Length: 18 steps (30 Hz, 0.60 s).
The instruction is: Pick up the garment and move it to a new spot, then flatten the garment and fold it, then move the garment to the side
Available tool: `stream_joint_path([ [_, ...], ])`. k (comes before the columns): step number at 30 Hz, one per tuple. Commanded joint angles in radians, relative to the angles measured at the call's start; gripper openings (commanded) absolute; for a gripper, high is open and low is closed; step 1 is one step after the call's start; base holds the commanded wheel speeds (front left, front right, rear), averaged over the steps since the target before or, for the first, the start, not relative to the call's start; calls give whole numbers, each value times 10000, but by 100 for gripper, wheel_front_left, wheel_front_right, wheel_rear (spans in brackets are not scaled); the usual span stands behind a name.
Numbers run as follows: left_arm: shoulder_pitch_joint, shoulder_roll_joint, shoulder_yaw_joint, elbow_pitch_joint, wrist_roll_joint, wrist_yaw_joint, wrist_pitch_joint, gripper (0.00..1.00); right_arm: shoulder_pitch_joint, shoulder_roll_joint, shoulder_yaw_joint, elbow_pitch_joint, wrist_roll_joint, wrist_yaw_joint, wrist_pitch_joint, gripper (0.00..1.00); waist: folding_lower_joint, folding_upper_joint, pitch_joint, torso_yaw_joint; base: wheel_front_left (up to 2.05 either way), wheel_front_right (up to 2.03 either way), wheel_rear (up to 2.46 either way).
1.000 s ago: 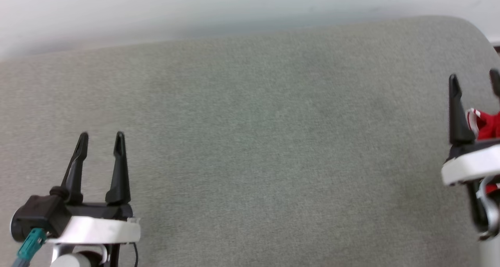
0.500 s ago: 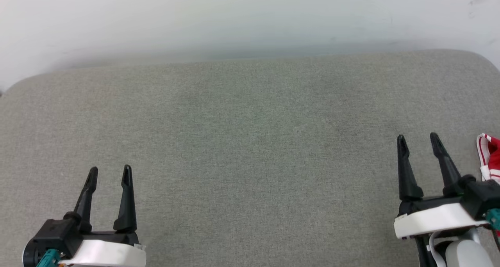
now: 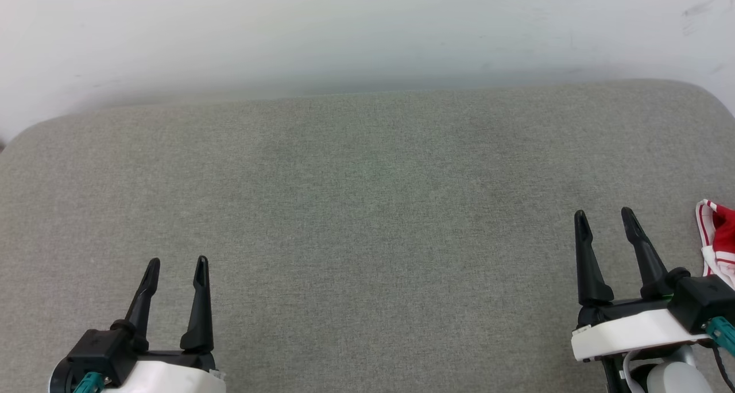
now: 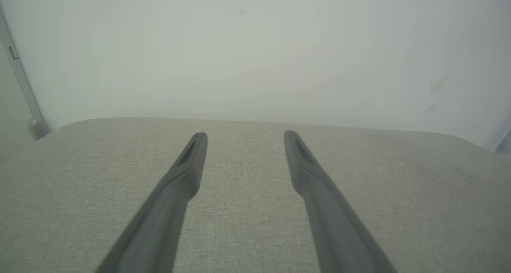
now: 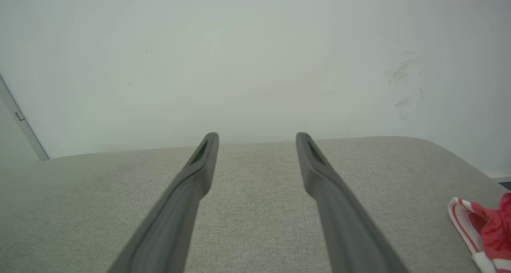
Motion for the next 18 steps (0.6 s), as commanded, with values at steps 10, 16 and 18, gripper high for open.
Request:
stream_joint_path([
  [10, 130, -157, 189, -15, 181, 10, -21, 100, 59, 43, 37, -59, 160, -4, -42, 100, 1, 0, 0, -68, 0, 0, 0],
  [16, 91, -249, 230, -172, 70, 10, -21, 100, 64, 42, 66, -59, 251, -4, -42, 100, 1, 0, 18, -85, 0, 0, 0],
  [18, 22, -280, 204, -76, 79, 0, 4, 0, 7, 2, 54, 61, 251, 0, -10, 0, 1, 0, 21, -87, 0, 0, 0],
])
